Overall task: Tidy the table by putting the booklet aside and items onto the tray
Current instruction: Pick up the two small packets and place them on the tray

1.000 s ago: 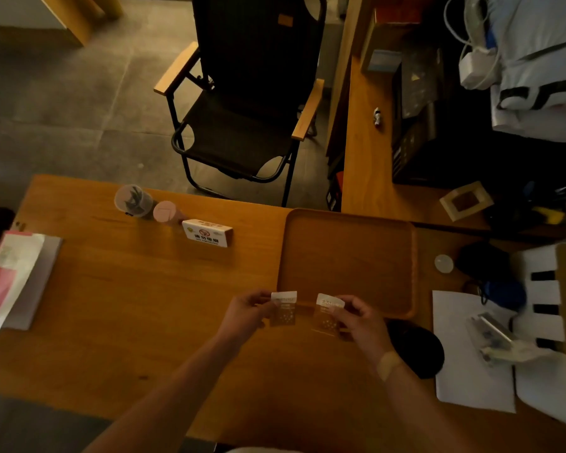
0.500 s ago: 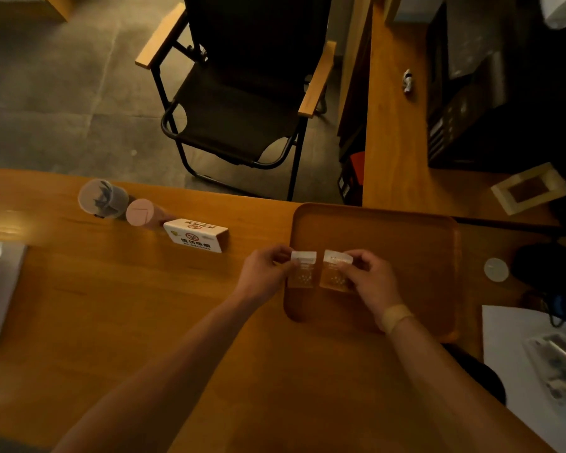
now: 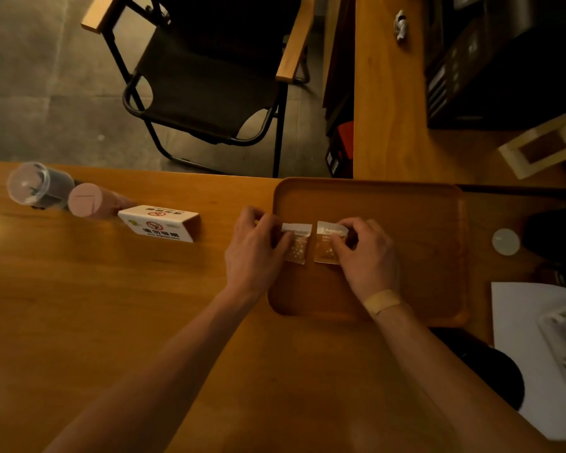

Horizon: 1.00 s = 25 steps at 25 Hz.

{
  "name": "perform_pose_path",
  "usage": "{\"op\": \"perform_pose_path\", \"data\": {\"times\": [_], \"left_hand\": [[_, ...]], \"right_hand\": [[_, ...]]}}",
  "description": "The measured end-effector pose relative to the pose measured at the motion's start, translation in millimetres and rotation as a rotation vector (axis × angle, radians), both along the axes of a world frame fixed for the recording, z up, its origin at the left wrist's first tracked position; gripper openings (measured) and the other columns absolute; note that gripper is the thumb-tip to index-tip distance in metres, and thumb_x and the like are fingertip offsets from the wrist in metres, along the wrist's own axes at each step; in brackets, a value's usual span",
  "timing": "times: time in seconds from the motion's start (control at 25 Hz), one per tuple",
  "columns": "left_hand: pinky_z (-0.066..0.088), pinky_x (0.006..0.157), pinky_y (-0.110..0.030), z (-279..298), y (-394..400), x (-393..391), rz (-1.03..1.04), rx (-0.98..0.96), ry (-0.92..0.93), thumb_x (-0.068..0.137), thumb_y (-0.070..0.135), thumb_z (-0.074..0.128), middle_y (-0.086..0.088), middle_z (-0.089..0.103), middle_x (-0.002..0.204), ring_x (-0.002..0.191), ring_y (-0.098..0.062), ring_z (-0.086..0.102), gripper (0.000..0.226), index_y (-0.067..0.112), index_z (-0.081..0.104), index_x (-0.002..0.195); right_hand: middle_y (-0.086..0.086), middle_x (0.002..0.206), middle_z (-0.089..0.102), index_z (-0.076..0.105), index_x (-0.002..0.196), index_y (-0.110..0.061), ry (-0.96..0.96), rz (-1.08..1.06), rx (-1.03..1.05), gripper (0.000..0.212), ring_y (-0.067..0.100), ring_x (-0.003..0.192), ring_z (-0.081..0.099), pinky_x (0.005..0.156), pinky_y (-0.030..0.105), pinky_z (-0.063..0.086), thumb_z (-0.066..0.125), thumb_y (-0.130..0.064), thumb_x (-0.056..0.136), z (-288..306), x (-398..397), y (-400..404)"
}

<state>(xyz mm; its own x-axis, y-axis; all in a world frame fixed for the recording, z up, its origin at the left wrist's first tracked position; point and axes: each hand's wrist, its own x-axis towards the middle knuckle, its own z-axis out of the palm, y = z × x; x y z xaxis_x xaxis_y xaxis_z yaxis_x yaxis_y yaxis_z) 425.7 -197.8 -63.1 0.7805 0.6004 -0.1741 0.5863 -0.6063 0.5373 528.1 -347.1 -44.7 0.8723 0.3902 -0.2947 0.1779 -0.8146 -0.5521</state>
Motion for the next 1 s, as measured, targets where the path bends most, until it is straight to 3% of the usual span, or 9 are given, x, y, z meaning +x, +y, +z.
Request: {"op": "perform_pose_path", "data": {"times": [0.12,0.32,0.6,0.8,0.92,1.0], "left_hand": [[0.032,0.061,-0.012,-4.2,6.0,10.7,-0.002,0.054,-0.038,0.086,0.047,0.06,0.0,0.041,0.125,0.11,-0.013,0.046,0.027,0.027,0.051,0.102],[0.039,0.061,-0.017,-6.0,11.6,26.8,0.012,0.075,-0.08,0.087,0.047,0.06,0.0,0.037,0.127,0.108,-0.015,0.049,0.029,0.029,0.043,0.101],[0.041,0.066,-0.022,-11.6,18.4,43.7,0.063,0.104,-0.065,0.087,0.047,0.059,-0.002,0.041,0.127,0.111,-0.016,0.047,0.042,0.027,0.041,0.12],[0.046,0.07,-0.027,-12.5,22.8,50.1,0.065,0.092,-0.022,0.089,0.049,0.057,-0.005,0.042,0.129,0.112,-0.018,0.048,0.048,0.024,0.04,0.126],[0.049,0.082,-0.032,-5.9,18.4,41.1,0.036,0.107,-0.075,0.094,0.05,0.047,-0.006,0.04,0.134,0.118,-0.02,0.045,0.045,0.023,0.041,0.13],[0.041,0.096,-0.037,-3.0,11.3,23.2,-0.105,0.196,-0.098,0.097,0.05,0.039,-0.006,0.037,0.143,0.127,-0.022,0.039,0.049,0.023,0.039,0.138]], "right_hand": [[-0.001,0.11,0.058,0.061,0.114,-0.025,-0.071,0.034,-0.033,0.025,0.015,0.1,0.05,0.071,0.024,0.04,0.062,-0.034,0.09,-3.5,7.2,4.2],[0.003,0.114,0.056,0.06,0.116,-0.025,-0.13,0.057,-0.054,0.031,0.023,0.107,0.049,0.077,0.03,0.041,0.065,-0.035,0.087,-5.5,24.5,17.0],[0.008,0.13,0.051,0.047,0.128,-0.025,-0.239,-0.014,-0.067,0.052,0.028,0.118,0.046,0.085,0.035,0.041,0.069,-0.038,0.083,-6.2,30.8,32.0],[0.009,0.131,0.05,0.045,0.131,-0.024,-0.251,-0.006,-0.068,0.052,0.029,0.118,0.045,0.087,0.036,0.04,0.067,-0.038,0.085,-8.7,31.7,36.4],[0.01,0.131,0.05,0.047,0.13,-0.023,-0.305,0.023,-0.033,0.046,0.03,0.118,0.046,0.09,0.041,0.045,0.059,-0.041,0.09,-4.4,21.7,30.9],[0.01,0.141,0.045,0.044,0.135,-0.024,-0.359,0.134,-0.114,0.047,0.032,0.13,0.04,0.101,0.051,0.042,0.049,-0.045,0.093,-3.7,4.3,22.0]]}}
